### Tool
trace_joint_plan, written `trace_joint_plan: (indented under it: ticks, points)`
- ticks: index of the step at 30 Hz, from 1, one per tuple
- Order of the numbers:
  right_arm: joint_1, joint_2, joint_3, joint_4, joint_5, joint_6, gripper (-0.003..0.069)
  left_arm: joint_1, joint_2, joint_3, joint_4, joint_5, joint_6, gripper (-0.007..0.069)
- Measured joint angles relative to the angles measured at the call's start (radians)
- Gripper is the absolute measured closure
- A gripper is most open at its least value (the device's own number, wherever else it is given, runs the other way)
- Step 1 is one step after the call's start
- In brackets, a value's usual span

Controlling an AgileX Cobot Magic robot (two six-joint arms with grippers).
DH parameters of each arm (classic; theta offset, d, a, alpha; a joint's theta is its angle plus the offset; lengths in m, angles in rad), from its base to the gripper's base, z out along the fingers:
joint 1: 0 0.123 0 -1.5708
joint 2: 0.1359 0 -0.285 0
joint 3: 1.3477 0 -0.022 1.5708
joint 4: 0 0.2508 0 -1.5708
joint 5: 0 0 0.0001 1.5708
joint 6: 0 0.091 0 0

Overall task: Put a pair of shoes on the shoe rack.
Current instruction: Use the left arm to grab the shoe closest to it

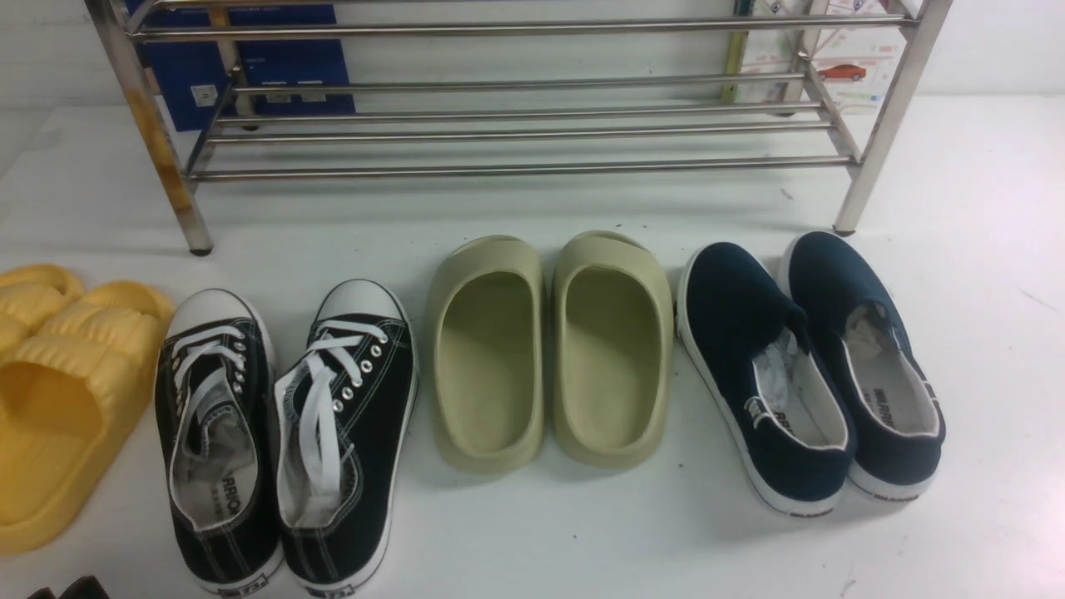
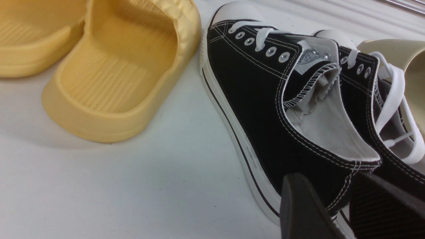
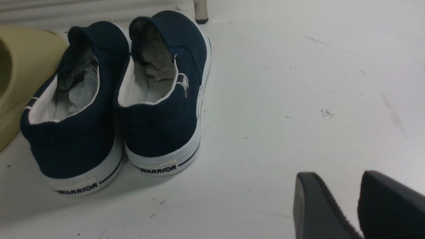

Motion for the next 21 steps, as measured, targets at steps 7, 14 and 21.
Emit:
trace_joint_plan:
  ticks: [7,14,21]
  points:
    - [0.000,0.000,0.000,0.000,0.000,0.000,0.0419,0.000,0.000,0.000,0.004,0.000,0.000,0.0386]
    - [0.000,0.000,0.000,0.000,0.000,0.000,0.0419,0.000,0.000,0.000,-0.009,-0.007,0.002,0.0386]
    - [0.000,0.000,0.000,0.000,0.000,0.000,0.0419,0.000,0.000,0.000,-0.422,-0.053,-0.095,0.0386]
